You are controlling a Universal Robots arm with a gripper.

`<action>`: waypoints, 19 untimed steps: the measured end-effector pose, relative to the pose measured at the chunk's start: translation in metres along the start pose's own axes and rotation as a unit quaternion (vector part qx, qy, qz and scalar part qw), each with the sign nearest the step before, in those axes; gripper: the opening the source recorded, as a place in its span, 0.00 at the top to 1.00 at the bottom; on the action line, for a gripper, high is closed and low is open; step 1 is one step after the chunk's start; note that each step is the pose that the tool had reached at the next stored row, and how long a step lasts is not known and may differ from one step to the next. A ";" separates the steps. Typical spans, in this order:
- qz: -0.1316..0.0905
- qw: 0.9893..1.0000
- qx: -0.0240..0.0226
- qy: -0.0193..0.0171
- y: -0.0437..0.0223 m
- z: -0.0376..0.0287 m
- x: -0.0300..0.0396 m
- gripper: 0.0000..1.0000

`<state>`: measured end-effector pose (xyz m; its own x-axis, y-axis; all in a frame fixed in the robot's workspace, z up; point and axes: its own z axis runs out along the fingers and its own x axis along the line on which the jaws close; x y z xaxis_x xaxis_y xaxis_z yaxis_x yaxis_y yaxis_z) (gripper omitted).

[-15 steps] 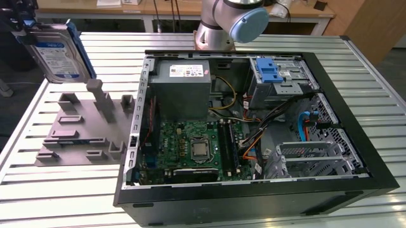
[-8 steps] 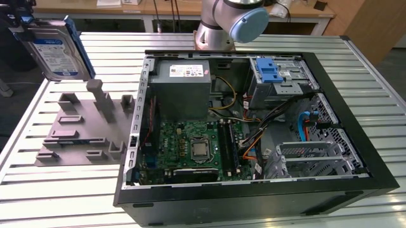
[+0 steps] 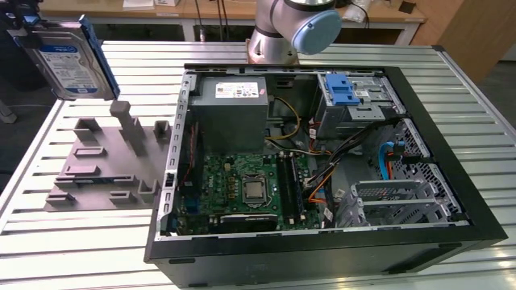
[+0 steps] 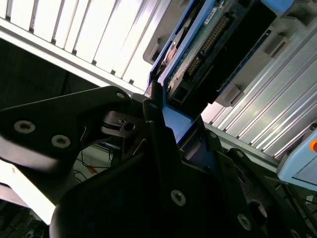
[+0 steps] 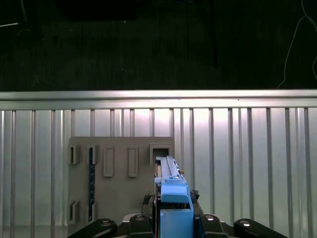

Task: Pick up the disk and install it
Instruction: 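Pick up the disk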

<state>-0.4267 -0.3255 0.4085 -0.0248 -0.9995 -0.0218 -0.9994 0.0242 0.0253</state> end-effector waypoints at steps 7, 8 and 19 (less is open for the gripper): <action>0.000 1.000 0.000 0.000 0.0005 -0.0198 -0.0004 0.64; 0.000 1.000 0.000 0.000 0.0005 -0.0210 -0.0005 0.64; 0.000 1.000 0.000 0.000 0.0008 -0.0339 -0.0007 0.64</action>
<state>-0.4267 -0.3255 0.4424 -0.0248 -0.9994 -0.0222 -0.9994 0.0243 0.0253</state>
